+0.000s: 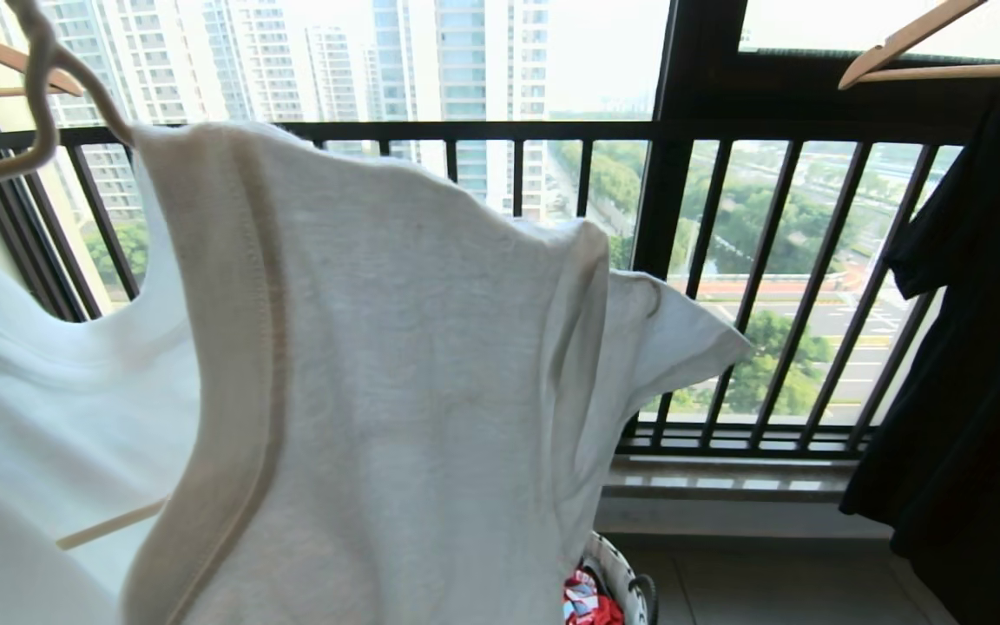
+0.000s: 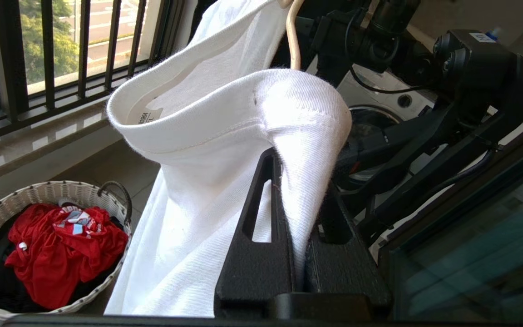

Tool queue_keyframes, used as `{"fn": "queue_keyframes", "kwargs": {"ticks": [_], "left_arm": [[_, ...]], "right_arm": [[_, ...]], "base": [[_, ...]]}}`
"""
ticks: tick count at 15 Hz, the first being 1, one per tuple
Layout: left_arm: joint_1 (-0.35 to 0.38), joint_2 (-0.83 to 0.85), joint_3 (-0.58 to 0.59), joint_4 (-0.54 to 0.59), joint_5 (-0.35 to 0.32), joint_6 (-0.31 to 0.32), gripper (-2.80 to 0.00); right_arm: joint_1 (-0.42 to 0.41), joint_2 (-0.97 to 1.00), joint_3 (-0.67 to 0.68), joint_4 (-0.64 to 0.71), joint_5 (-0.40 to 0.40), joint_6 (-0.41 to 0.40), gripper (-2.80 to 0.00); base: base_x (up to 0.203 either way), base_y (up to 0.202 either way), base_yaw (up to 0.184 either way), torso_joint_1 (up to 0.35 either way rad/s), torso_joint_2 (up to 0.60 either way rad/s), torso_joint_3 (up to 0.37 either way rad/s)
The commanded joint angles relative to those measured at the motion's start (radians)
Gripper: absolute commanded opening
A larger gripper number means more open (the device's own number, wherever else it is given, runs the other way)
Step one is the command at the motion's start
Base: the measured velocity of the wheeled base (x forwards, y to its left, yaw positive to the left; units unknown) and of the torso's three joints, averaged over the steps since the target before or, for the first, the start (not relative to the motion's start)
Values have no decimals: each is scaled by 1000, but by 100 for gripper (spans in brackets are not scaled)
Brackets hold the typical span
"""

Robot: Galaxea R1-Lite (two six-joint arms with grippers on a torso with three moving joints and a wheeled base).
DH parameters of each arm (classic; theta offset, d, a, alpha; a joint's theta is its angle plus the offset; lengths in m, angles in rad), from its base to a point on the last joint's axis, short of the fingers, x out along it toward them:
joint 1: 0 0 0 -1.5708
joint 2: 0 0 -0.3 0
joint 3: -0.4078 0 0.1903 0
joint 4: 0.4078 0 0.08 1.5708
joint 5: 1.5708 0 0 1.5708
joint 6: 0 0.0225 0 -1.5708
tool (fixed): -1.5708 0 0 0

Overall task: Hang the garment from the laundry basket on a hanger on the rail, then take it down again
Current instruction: Hang the clothes rack on the clothesline

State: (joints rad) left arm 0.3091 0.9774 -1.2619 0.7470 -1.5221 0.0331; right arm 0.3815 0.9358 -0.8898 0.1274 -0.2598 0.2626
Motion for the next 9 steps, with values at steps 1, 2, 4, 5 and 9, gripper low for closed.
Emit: {"fn": "queue_keyframes", "kwargs": {"ticks": [1,2,4,5,9], "left_arm": [[-1,-14,0,3,-8,-4,-280],[-1,-14,-1,2,-8,-4,-280],[-1,-15,-1,0,-8,-4,-280],[-1,-20,-1,0,-8,-4,-280],[1,-70,15,0,-8,-27,-280]], "right_arm": [[0,0,2,-2,-1,1,-280],[0,1,3,-2,-1,1,-280],[0,0,5,-2,-1,2,-280],[0,-2,12,-2,-1,2,-280],[0,-11,25,-3,-1,1,-280]], "base": [[0,0,0,195,-502,-303],[0,0,0,198,-496,-300],[0,0,0,207,-503,-304],[0,0,0,205,-522,-310],[0,0,0,225,-532,-307]]}}
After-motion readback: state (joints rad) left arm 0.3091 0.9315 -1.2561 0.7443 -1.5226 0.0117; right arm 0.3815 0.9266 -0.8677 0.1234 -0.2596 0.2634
